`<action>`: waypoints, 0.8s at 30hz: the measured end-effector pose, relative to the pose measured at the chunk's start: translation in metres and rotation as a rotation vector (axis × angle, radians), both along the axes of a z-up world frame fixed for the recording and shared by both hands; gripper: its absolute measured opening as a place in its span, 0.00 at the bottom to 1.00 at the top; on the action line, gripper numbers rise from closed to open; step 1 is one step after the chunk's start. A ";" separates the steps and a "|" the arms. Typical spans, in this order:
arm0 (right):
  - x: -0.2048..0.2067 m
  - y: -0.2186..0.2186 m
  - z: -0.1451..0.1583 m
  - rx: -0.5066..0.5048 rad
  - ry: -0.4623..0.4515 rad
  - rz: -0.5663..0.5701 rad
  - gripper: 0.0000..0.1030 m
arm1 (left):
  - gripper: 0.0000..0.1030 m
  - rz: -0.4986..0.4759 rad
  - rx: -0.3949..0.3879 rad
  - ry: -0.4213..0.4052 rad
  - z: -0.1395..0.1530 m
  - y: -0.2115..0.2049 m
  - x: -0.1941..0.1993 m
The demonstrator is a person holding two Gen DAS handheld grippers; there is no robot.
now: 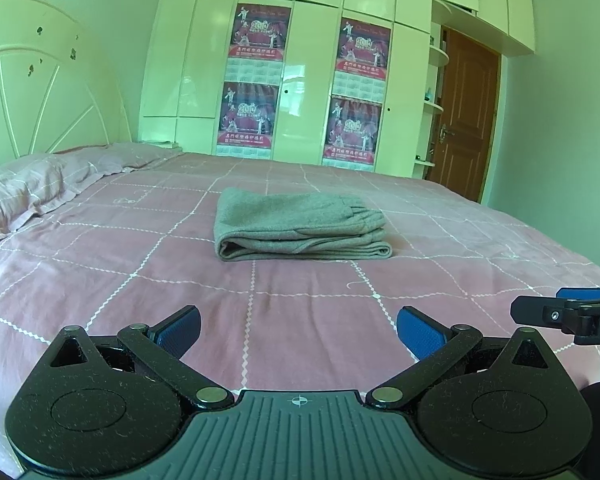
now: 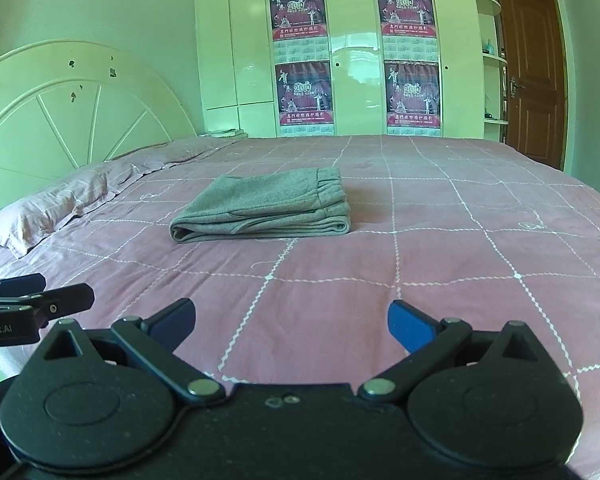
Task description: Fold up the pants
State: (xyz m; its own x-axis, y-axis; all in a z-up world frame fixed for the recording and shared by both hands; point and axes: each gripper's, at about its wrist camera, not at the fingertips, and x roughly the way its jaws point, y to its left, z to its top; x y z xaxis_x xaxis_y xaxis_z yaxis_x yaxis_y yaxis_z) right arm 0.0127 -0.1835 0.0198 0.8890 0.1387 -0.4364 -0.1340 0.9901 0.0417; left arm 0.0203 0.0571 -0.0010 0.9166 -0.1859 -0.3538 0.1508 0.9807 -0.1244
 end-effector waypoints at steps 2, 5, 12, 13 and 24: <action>0.000 -0.002 0.000 0.003 0.003 -0.001 0.94 | 1.00 -0.002 0.002 0.004 0.000 0.000 0.000; 0.000 -0.002 0.000 0.005 0.004 -0.002 0.94 | 1.00 -0.004 0.000 -0.002 0.000 0.000 0.000; 0.000 -0.003 0.000 0.005 0.006 -0.001 0.94 | 1.00 -0.006 0.003 -0.003 0.000 0.001 0.000; 0.000 -0.003 0.000 0.006 0.006 -0.002 0.94 | 1.00 -0.006 0.002 -0.003 0.000 0.001 0.000; -0.001 -0.004 0.001 0.005 0.006 -0.001 0.94 | 1.00 -0.010 0.010 -0.009 -0.001 0.001 0.000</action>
